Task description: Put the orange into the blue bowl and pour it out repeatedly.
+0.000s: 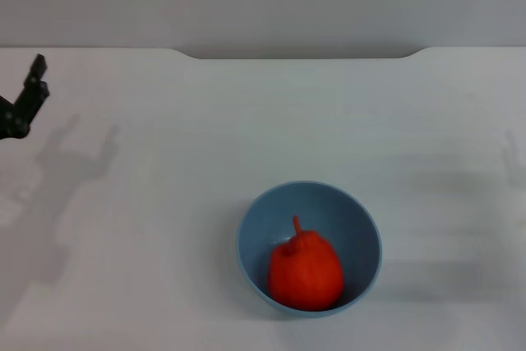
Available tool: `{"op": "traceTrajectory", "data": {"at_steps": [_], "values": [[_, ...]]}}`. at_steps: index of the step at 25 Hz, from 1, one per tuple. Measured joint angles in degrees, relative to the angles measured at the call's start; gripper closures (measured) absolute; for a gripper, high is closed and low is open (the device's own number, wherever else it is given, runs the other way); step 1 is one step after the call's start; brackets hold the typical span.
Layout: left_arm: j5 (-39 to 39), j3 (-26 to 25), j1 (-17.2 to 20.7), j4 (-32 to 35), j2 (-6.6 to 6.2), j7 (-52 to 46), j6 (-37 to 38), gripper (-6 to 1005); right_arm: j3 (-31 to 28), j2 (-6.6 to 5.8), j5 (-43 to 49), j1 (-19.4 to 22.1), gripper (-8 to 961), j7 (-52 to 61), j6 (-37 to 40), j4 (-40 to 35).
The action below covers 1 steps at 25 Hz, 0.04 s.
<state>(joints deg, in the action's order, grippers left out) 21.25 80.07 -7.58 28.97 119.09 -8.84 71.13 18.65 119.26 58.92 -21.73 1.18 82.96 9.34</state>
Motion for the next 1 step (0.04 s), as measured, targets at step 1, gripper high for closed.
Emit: {"op": "traceTrajectory", "data": {"at_steps": [1], "values": [[0.01,0.46,0.03,-0.01,0.00,-0.05,0.21,317,-0.03,-0.02,-0.01,-0.08,435,0.56,-0.19,-0.04]]}}
